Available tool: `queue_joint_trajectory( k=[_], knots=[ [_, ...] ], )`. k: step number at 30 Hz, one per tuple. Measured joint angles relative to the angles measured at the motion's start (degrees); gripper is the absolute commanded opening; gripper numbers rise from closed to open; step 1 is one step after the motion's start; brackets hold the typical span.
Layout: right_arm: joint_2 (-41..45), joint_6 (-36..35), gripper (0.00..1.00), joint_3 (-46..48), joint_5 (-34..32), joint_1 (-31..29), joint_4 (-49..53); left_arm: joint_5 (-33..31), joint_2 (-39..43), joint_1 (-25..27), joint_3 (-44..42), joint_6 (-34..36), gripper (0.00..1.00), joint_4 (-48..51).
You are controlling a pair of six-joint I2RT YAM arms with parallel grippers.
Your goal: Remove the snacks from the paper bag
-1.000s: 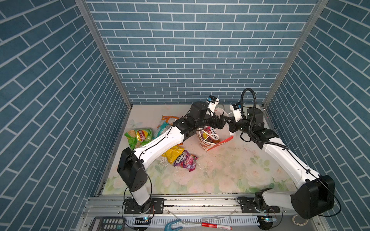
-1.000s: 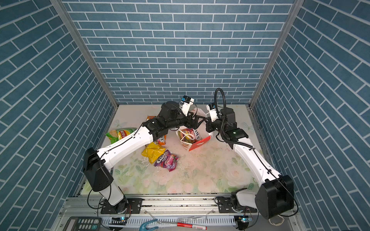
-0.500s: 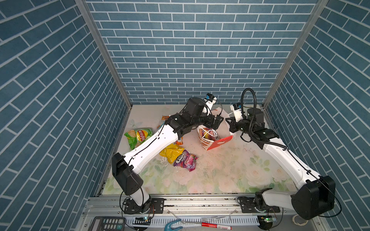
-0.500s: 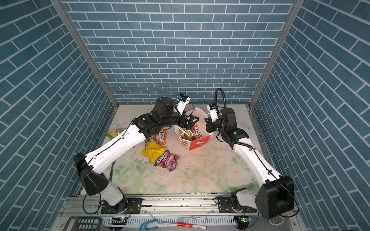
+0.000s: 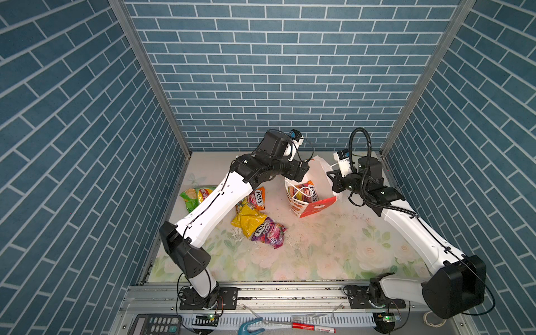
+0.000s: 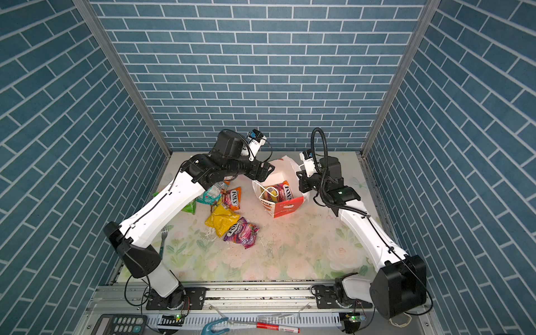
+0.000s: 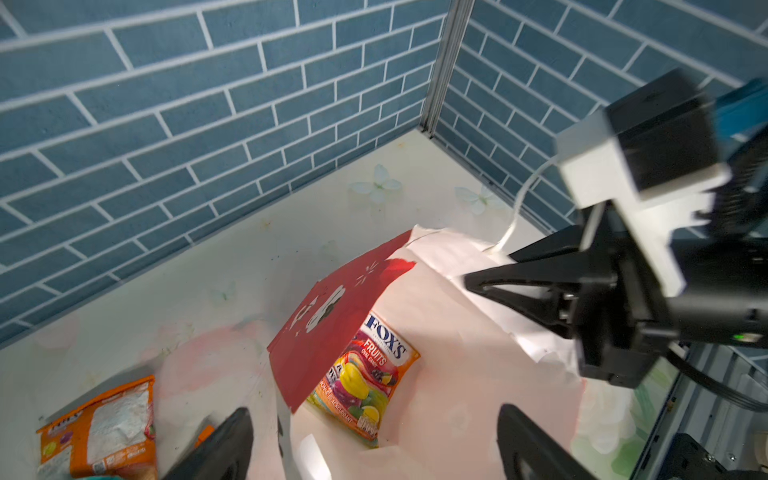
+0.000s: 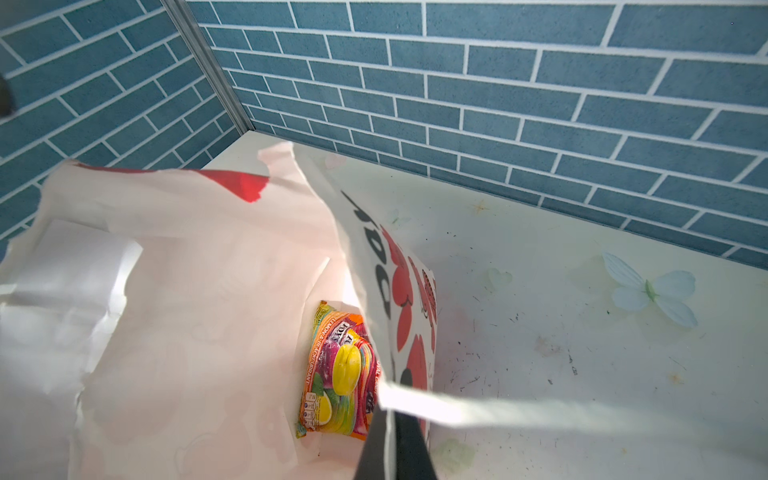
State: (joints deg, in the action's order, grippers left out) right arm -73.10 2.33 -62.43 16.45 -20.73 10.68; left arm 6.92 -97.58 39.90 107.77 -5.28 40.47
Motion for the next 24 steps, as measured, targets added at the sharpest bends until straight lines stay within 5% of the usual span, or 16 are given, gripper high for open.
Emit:
queue_joint_trajectory(
  k=[12, 22, 24],
  knots=[
    [0.7, 0.0, 0.0, -0.5, 0.6, 0.0, 1.4, -6.2, -7.4, -1.6, 1.4, 2.1, 0.83, 2.1],
    [0.7, 0.0, 0.0, -0.6, 1.0, 0.0, 1.4, 0.2, -14.5, -5.2, 9.3, 0.4, 0.45, 2.2],
    [0.7, 0.2, 0.0, -0.6, 1.1, 0.0, 1.4, 1.1, -15.2, -5.5, 9.6, 0.2, 0.3, 2.2]
  ],
)
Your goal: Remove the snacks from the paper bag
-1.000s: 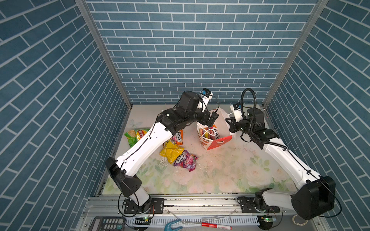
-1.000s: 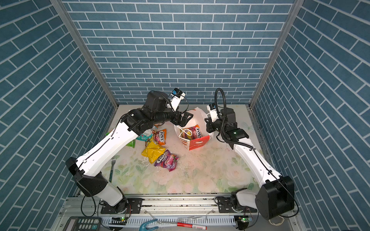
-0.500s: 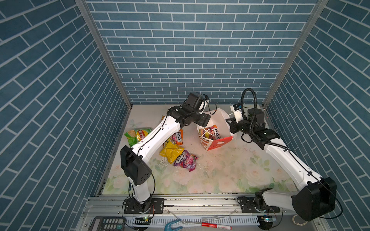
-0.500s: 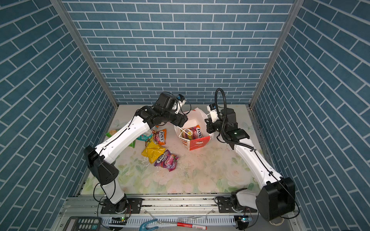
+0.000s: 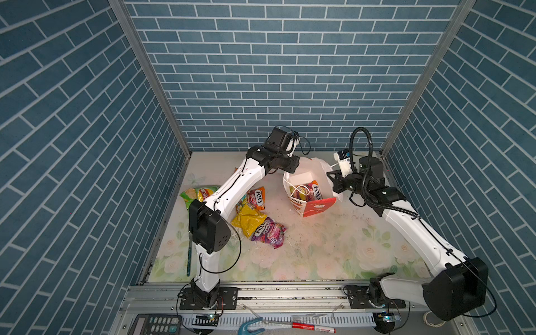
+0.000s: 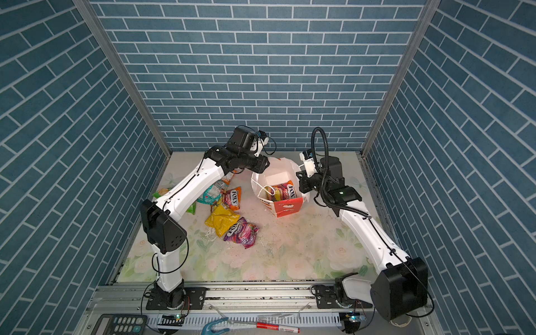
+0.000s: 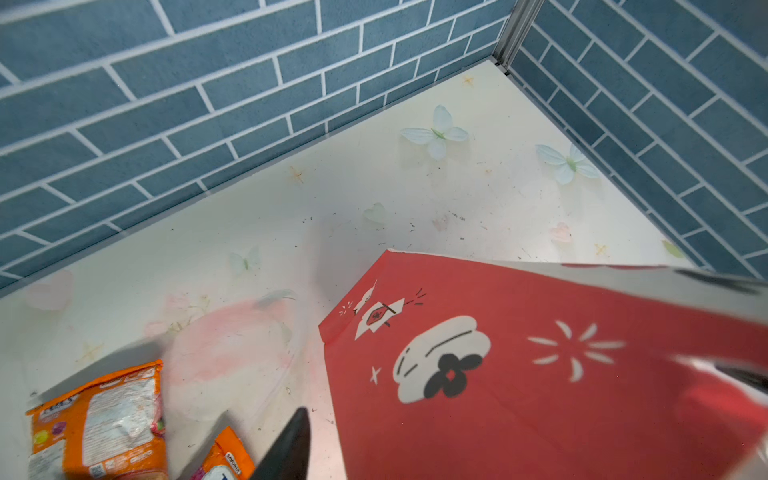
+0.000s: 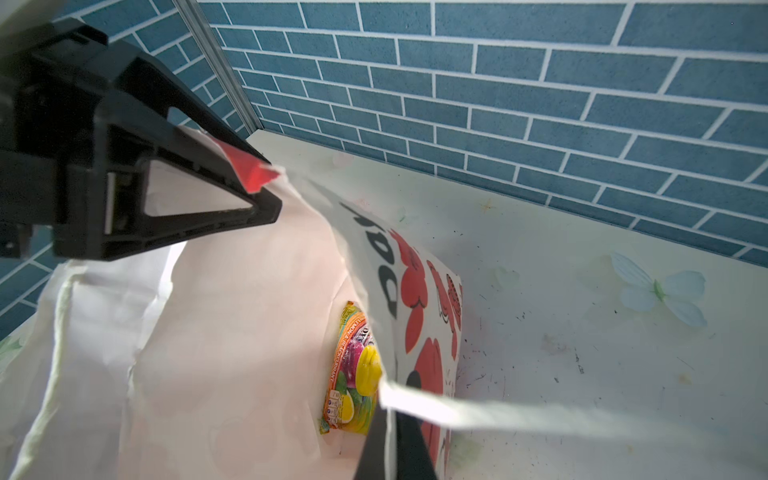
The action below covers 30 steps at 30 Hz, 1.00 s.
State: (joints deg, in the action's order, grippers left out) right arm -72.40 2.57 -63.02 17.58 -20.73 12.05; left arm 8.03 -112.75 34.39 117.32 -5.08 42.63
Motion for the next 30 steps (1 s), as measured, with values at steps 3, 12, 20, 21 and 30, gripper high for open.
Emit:
queue_joint_trajectory(
  k=[3, 12, 20, 21, 30],
  knots=[
    [0.0, 0.2, 0.08, 0.0, 0.1, 0.0, -0.1, 0.8, -0.5, -0.1, 0.3, 0.2, 0.0, 0.0],
    [0.4, 0.6, 0.98, -0.9, -1.7, 0.0, -0.2, -0.6, -7.4, -0.9, 10.5, -0.6, 0.0, 2.2],
    [2.2, 0.7, 0.99, -3.6, -5.9, 0.0, 1.2, -7.2, -25.2, -7.5, 42.6, -3.3, 0.0, 6.2],
    [2.6, 0.7, 0.99, -3.6, -5.9, 0.0, 1.2, -8.7, -24.2, -8.4, 40.5, -3.2, 0.0, 4.8],
    [6.4, 8.2, 0.9, 3.8, -4.0, 0.0, -5.0, -20.0, -6.0, -9.9, 5.2, -1.4, 0.0, -13.0]
  ],
)
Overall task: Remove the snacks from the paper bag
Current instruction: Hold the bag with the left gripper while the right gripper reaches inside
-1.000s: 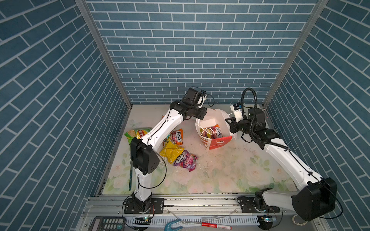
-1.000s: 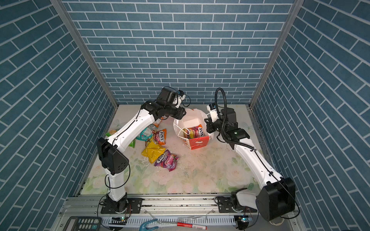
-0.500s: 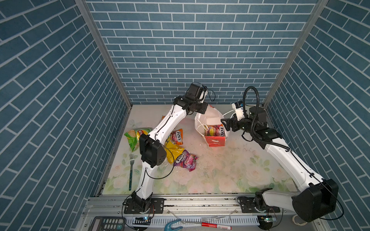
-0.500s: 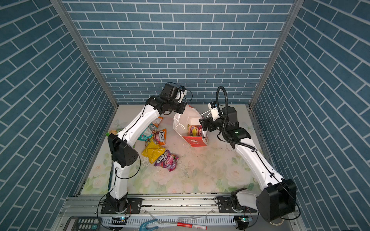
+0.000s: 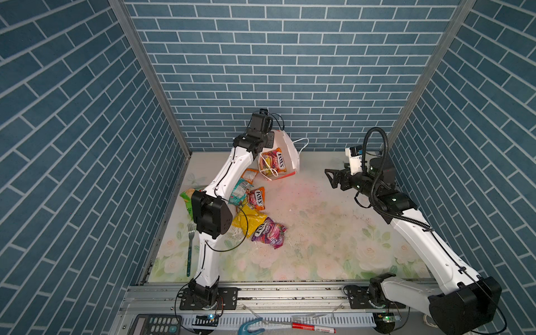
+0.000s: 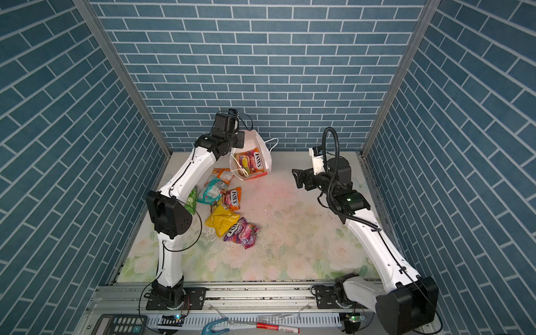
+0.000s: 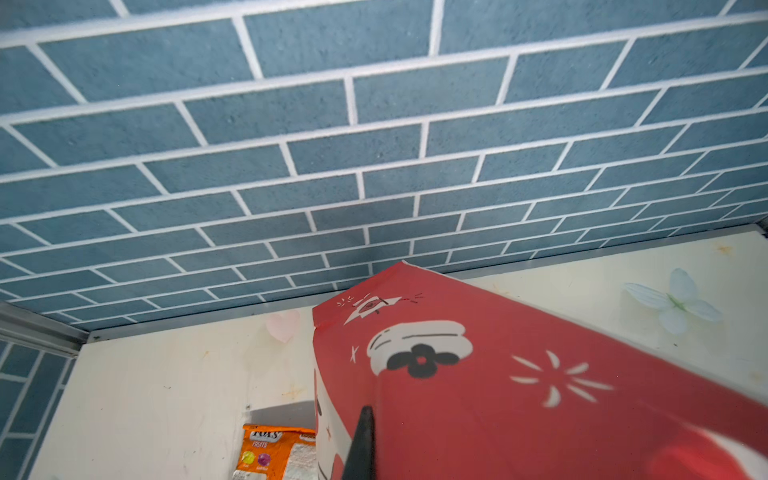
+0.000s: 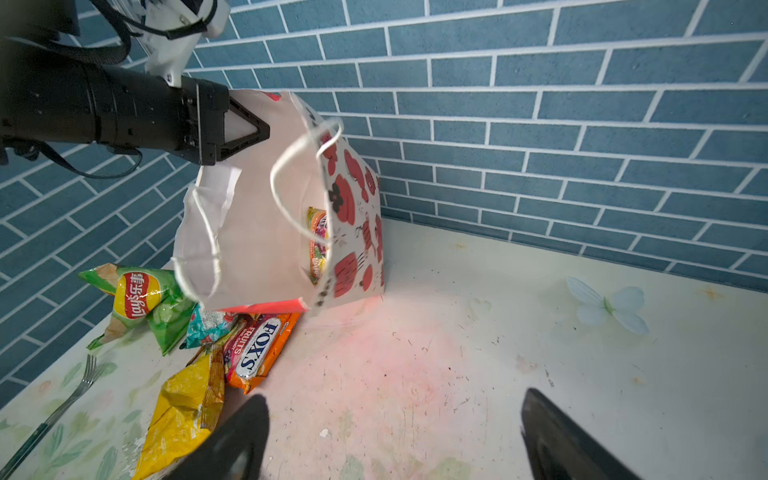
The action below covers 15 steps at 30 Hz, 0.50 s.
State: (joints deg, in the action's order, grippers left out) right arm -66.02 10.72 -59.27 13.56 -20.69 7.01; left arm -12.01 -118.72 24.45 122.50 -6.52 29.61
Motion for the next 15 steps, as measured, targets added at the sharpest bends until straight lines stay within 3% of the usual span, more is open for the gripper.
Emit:
queue_joint_trajectory(
  k=[4, 8, 15],
  knots=[
    [0.0, 5.9, 0.85, 7.9, -0.3, -1.4, -5.9, -3.1, 7.1, 4.9, -15.9, 0.2, 0.0, -10.0],
    [0.0, 8.9, 0.81, 15.3, -5.3, -9.2, -11.0, -5.2, 10.2, 10.6, -25.8, -1.8, 0.0, -14.6],
    [1.8, 13.1, 0.76, 27.3, -11.7, -20.2, -26.3, -6.5, 12.8, 17.4, -33.1, -7.1, 0.0, -16.4]
  ],
)
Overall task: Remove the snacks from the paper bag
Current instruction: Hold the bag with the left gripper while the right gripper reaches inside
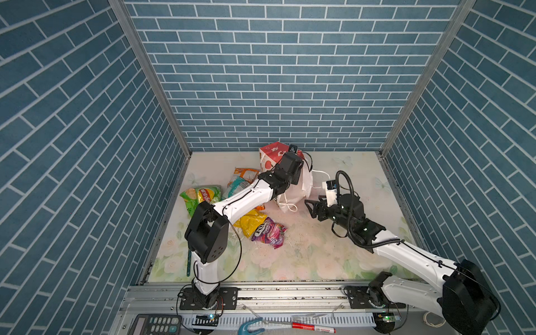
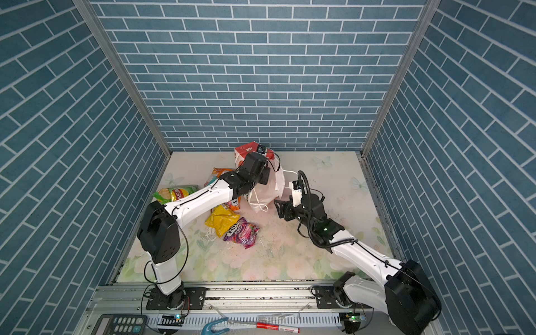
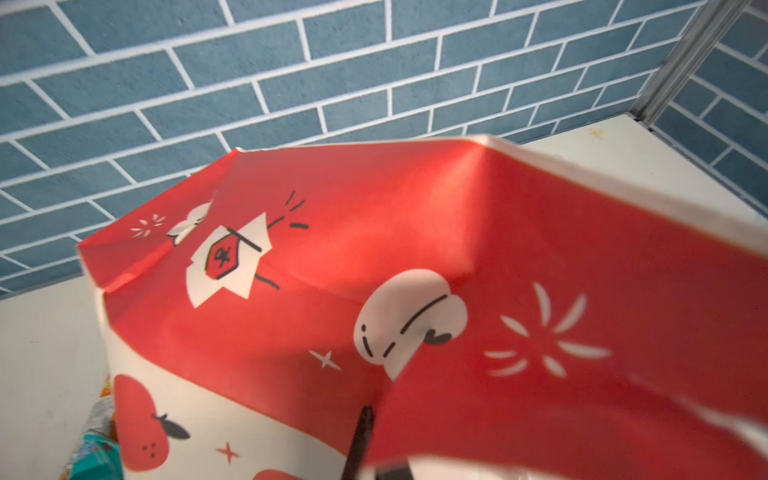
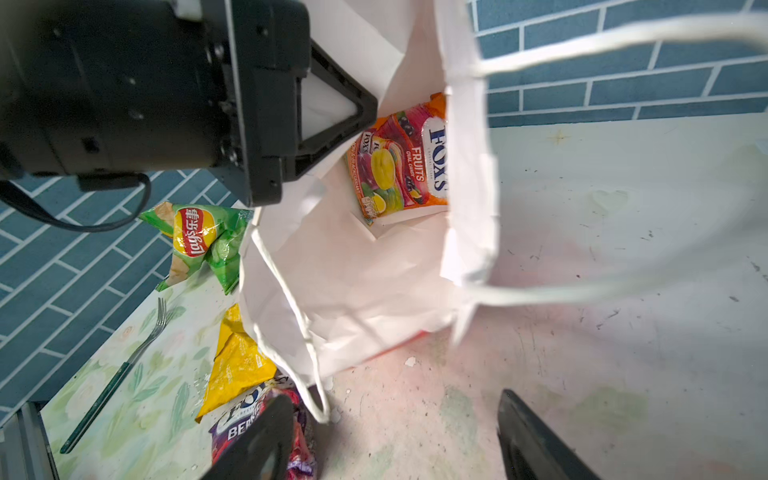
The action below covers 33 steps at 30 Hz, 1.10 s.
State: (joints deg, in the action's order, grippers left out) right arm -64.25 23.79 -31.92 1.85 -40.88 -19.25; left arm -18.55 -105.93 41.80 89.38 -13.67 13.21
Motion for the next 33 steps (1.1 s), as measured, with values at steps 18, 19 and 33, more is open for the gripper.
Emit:
queue_joint_trajectory(
  k=[18, 19, 33],
  knots=[
    [-18.5, 10.6, 0.68, 1.9, -4.9, -4.1, -26.5, 8.2, 6.2, 1.4, -10.0, -6.3, 0.0, -5.8],
    [-18.8, 11.0, 0.68, 1.9, -5.4, -4.1, -26.8, 8.5, 6.2, 1.4, -10.0, -6.7, 0.0, -6.1],
    [-33.1, 16.5, 0.65, -4.9, -4.7, -4.2, -38.0, 11.1, 6.9, 1.6, -10.0, -10.1, 0.0, -6.2]
  ],
)
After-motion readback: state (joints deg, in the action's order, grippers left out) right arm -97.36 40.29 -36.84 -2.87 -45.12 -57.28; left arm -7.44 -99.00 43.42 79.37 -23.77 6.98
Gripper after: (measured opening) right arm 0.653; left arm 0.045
